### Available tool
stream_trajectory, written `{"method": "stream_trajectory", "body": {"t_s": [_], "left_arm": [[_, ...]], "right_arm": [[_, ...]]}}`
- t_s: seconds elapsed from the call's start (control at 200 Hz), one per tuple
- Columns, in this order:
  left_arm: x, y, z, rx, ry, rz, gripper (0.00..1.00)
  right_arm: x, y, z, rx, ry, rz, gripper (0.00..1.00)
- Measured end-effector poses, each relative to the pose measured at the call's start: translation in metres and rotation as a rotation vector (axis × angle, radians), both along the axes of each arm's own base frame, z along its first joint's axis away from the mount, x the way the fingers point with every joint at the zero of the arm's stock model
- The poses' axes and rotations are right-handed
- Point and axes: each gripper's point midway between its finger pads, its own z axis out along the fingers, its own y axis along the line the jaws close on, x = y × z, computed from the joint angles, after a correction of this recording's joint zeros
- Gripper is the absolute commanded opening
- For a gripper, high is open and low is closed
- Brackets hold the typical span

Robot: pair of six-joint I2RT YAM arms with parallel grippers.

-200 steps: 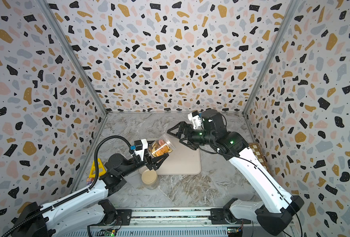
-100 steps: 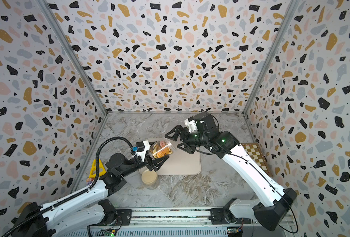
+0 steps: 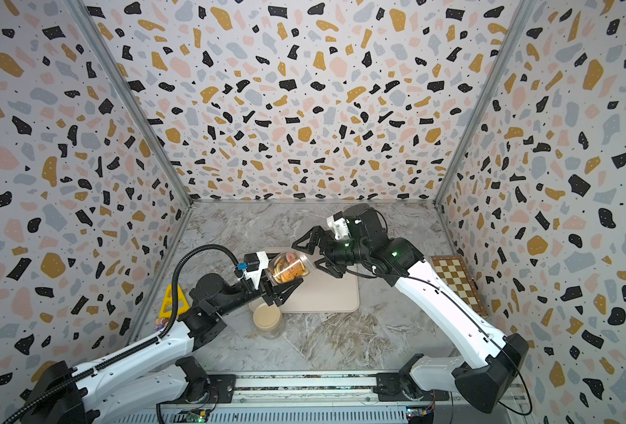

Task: Pour the cookies out of the jar
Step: Unscrew the lid from the jar.

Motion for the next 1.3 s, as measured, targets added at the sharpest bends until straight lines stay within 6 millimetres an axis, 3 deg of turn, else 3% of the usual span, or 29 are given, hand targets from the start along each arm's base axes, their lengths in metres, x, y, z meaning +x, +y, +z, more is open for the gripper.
{"method": "stream_trajectory", "body": {"t_s": [0.335,0.415,0.756,0.846,0.981,1.301], "left_arm": [[0.000,0.001,0.004,-0.022,0.006,0.000,0.00],[0.000,0.001,0.008,-0.039,0.009,0.001,0.00],[0.002,0.010,0.034,-0.223,0.130,-0.005,0.00],[0.000,0.011,0.041,-0.269,0.159,-0.026,0.00],[-0.003,0.013,0.049,-0.319,0.188,-0.051,0.00],[-0.010,0.014,0.054,-0.312,0.157,-0.069,0.00]], "right_arm": [[-0.001,0.002,0.000,0.037,-0.009,0.001,0.89],[-0.001,0.003,0.004,0.046,-0.032,0.003,0.84],[0.001,0.013,0.033,0.095,-0.272,0.077,0.81],[-0.001,0.015,0.041,0.107,-0.334,0.101,0.84],[-0.003,0.018,0.049,0.118,-0.401,0.126,1.00],[-0.009,0.016,0.057,0.101,-0.432,0.148,0.99]]}}
